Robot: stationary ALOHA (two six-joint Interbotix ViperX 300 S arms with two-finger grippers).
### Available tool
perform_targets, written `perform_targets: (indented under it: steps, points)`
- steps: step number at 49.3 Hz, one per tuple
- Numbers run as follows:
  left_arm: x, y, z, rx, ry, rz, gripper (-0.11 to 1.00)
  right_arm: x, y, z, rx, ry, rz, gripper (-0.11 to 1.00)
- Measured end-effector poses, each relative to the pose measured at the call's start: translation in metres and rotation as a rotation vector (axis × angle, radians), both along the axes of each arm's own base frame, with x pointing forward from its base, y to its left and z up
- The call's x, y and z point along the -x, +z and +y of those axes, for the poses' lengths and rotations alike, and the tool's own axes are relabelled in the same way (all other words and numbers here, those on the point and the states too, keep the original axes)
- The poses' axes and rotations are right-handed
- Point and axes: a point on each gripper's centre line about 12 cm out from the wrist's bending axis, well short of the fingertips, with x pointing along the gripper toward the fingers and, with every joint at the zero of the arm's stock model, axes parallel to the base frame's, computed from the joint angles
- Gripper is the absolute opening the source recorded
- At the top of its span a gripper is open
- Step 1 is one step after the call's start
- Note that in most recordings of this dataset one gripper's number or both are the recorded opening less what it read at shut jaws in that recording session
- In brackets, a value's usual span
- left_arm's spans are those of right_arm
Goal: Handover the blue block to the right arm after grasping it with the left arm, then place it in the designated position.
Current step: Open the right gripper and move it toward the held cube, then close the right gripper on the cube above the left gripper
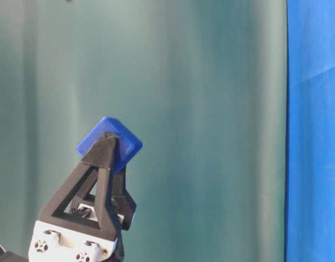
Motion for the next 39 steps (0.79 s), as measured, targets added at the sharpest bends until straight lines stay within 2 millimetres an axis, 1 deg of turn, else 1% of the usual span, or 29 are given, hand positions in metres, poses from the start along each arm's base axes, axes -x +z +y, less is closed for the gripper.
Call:
perform_targets:
  steps: [18, 39]
  points:
    - [0.0, 0.0, 0.0, 0.0, 0.0, 0.0, 0.49, -0.051, 0.008, 0.001, -0.007, 0.016, 0.032, 0.95]
    - [0.0, 0.0, 0.0, 0.0, 0.0, 0.0, 0.49, -0.123, 0.005, -0.007, -0.01, 0.015, 0.062, 0.95]
